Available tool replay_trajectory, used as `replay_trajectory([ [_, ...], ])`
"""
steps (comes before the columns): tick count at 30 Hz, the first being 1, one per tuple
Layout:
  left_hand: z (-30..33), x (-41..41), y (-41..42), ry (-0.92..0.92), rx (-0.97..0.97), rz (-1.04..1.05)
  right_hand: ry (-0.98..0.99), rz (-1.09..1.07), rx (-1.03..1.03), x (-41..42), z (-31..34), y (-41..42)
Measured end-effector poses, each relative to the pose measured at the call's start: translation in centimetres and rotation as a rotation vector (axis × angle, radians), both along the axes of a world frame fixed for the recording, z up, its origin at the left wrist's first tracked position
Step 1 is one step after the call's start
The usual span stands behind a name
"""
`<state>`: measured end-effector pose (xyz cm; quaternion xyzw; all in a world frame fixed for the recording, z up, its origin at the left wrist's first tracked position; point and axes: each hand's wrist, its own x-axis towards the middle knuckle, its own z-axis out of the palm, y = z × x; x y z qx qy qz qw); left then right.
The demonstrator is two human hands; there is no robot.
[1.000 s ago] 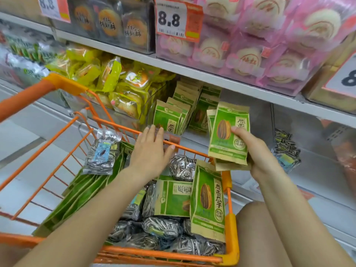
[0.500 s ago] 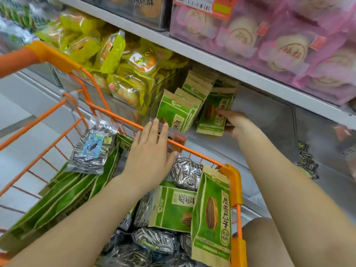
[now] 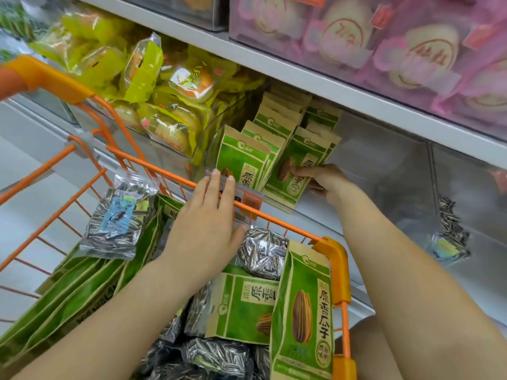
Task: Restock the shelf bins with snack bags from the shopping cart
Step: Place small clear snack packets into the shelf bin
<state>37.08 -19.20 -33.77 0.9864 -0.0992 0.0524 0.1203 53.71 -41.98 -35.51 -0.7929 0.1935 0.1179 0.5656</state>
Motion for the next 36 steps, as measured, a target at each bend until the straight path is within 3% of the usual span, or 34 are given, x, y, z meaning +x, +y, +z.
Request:
replay_trajectory([
  [10, -0.8, 0.2, 0.3, -0.072, 0.069, 0.011, -0.335, 0.015, -0.332, 1.8, 0.8, -0.1],
  [14, -0.7, 0.2, 0.2, -0.081, 0.073, 0.023, -0.286, 0.066, -0.575, 1.2, -1.2, 0.3],
  [18, -0.7, 0.1, 0.1, -0.059, 0.060, 0.010, -0.309, 0.090, -0.499, 1.0, -0.7, 0.1],
  [26, -0.7, 0.1, 0.1, -0.069, 0.056, 0.011, -0.407, -0.083, -0.737, 0.7, -0.1, 0.3],
  [28, -0.7, 0.1, 0.1, -0.074, 0.055, 0.016, -0.396, -0.074, -0.718, 0.9, -0.1, 0.6],
  [32, -0.8, 0.2, 0.0, -0.083, 0.064, 0.025, -0.256, 0.077, -0.466, 1.1, -0.9, 0.7],
  [36, -0.9, 0.2, 0.0, -0.090, 0.076, 0.028, -0.191, 0.129, -0.453, 1.3, -1.1, 0.4],
])
